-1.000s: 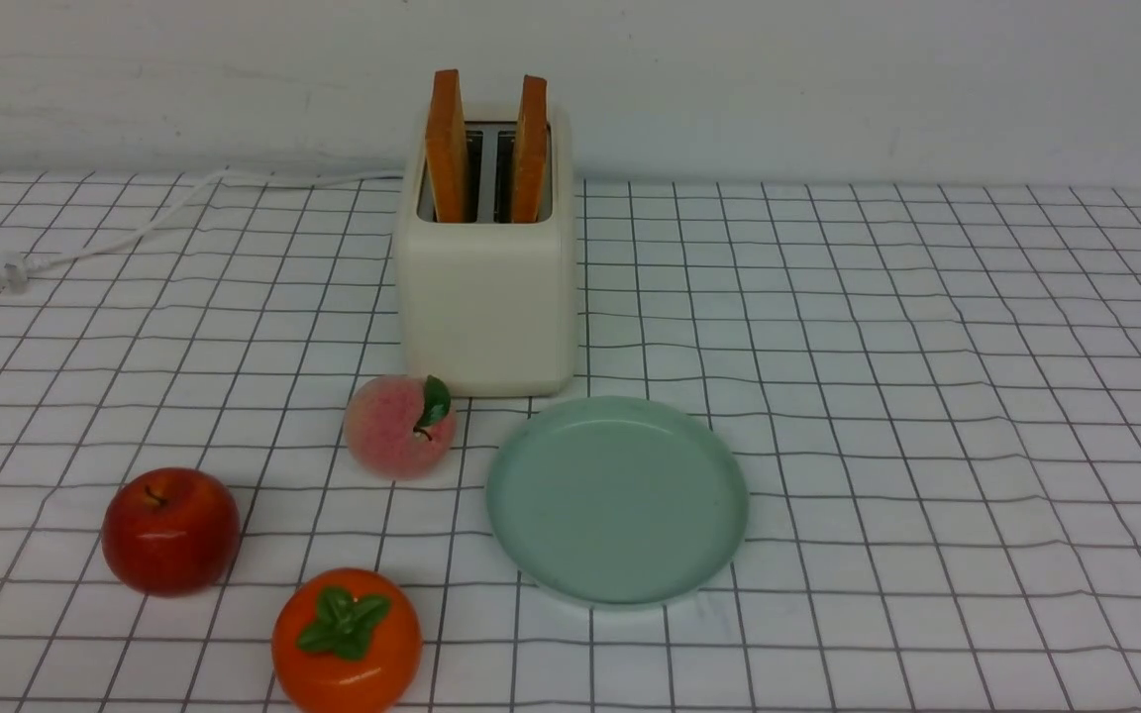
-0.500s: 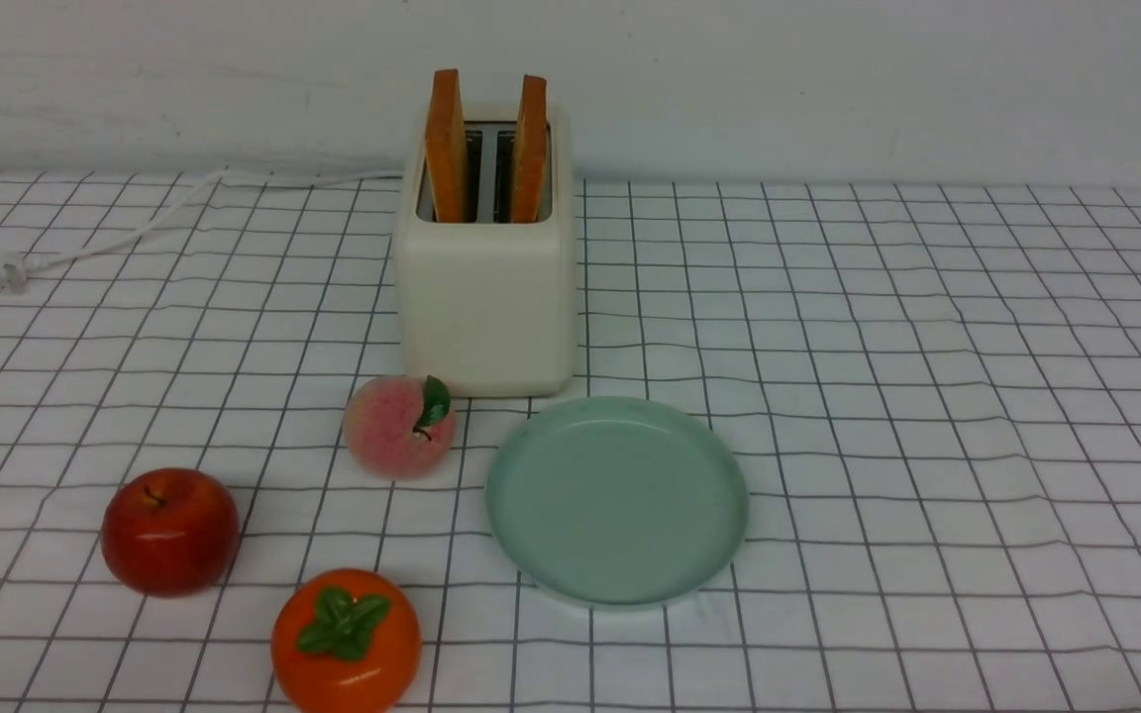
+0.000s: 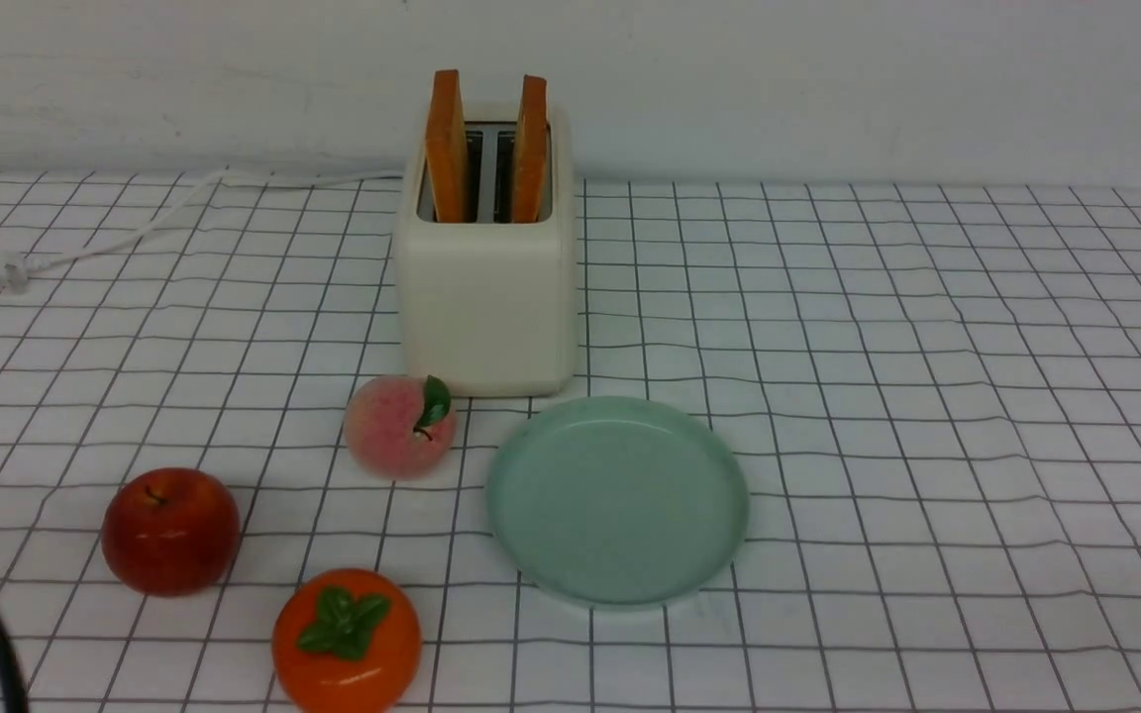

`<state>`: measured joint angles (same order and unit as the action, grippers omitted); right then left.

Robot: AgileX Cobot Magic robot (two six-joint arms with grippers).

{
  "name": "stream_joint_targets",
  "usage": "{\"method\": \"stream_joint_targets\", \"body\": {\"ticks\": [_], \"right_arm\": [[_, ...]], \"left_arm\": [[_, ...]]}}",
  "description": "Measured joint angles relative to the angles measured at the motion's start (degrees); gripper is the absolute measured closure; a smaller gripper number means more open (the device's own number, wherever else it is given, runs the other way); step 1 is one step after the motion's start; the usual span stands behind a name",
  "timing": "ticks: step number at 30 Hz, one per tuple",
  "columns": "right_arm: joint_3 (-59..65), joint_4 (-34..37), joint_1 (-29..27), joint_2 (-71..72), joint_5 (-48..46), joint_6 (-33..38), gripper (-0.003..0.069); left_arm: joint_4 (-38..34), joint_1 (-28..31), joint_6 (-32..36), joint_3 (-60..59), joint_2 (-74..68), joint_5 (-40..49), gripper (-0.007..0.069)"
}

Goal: Take toasted bread from bread machine on white checkered table place on plate.
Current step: 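Reach for a toast slice standing in the toaster with the left gripper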

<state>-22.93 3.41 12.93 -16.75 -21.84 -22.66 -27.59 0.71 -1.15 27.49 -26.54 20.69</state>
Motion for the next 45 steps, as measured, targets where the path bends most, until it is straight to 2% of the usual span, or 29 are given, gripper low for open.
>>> {"method": "stream_joint_targets", "body": {"ticks": [2, 4, 6, 8, 12, 13, 15, 20, 24, 26, 28, 31, 32, 33, 36, 39, 45], "right_arm": [[-3.3, -0.2, 1.8, -2.6, -4.7, 2.3, 0.0627], [-11.3, -0.2, 6.4, -9.0, -14.0, 8.4, 0.0638], [-13.6, -0.2, 7.8, -10.8, -16.1, 10.0, 0.0638], [-17.8, -0.2, 10.3, -13.9, -18.6, 12.6, 0.0638], [-22.0, -0.4, 11.8, -16.2, -18.1, 15.1, 0.0638], [-22.1, -0.4, 11.8, -16.3, -18.1, 15.1, 0.0638], [-23.4, -0.5, 11.8, -16.4, -16.1, 15.7, 0.0636], [-24.8, -0.6, 11.8, -16.4, -14.4, 15.9, 0.0632], [-24.9, 0.1, 11.8, -16.4, -14.2, 16.0, 0.0626], [-24.9, 0.3, 11.8, -16.4, -14.2, 16.0, 0.0624], [-24.9, 0.7, 11.8, -16.4, -14.2, 16.0, 0.062], [-24.9, 2.0, 11.8, -16.4, -14.2, 16.0, 0.0613], [-24.9, 2.0, 11.8, -16.4, -14.2, 16.0, 0.0613], [-24.9, 2.5, 11.8, -16.4, -14.2, 16.0, 0.061], [-24.9, 3.2, 11.8, -16.4, -14.2, 16.0, 0.0606], [-24.9, 3.4, 11.8, -16.4, -14.8, 16.0, 0.0602], [-24.9, 3.4, 11.8, -16.4, -15.5, 16.0, 0.0595]], "left_arm": [[-0.4, 0.0, 1.2, 2.9, -3.4, 1.8, 0.0638], [-1.8, 0.0, 4.2, 9.2, -10.6, 6.2, 0.0638], [-2.6, 0.0, 5.5, 12.0, -12.9, 7.5, 0.0638], [-6.2, 0.0, 9.7, 16.9, -18.0, 8.3, 0.0638], [-15.4, -1.5, 21.4, 24.3, -25.1, 8.2, 0.0638], [-15.8, -1.8, 22.7, 25.0, -25.7, 8.2, 0.0638], [-19.6, -6.5, 29.9, 28.4, -29.2, 6.6, 0.0638], [-19.5, -15.4, 35.7, 33.7, -36.1, -0.9, 0.0638], [-16.4, -16.9, 36.2, 39.6, -45.3, -1.6, 0.0624], [-15.5, -17.0, 36.2, 42.4, -48.9, -1.0, 0.0587], [-14.5, -17.0, 36.1, 44.8, -52.8, -0.5, 0.0519], [-13.8, -17.0, 36.0, 50.7, -60.6, -0.3, 0.0295], [-13.8, -17.0, 36.0, 50.9, -61.4, -0.3, 0.0284], [-13.7, -17.0, 36.0, 52.7, -63.6, -1.0, 0.0207], [-13.7, -17.0, 36.0, 55.8, -69.0, -5.1, 0.0082], [-13.7, -17.0, 36.0, 58.1, -72.6, -9.0, 0.0042], [-13.7, -17.0, 36.0, 62.4, -78.6, -11.1, 0.0057]]}}
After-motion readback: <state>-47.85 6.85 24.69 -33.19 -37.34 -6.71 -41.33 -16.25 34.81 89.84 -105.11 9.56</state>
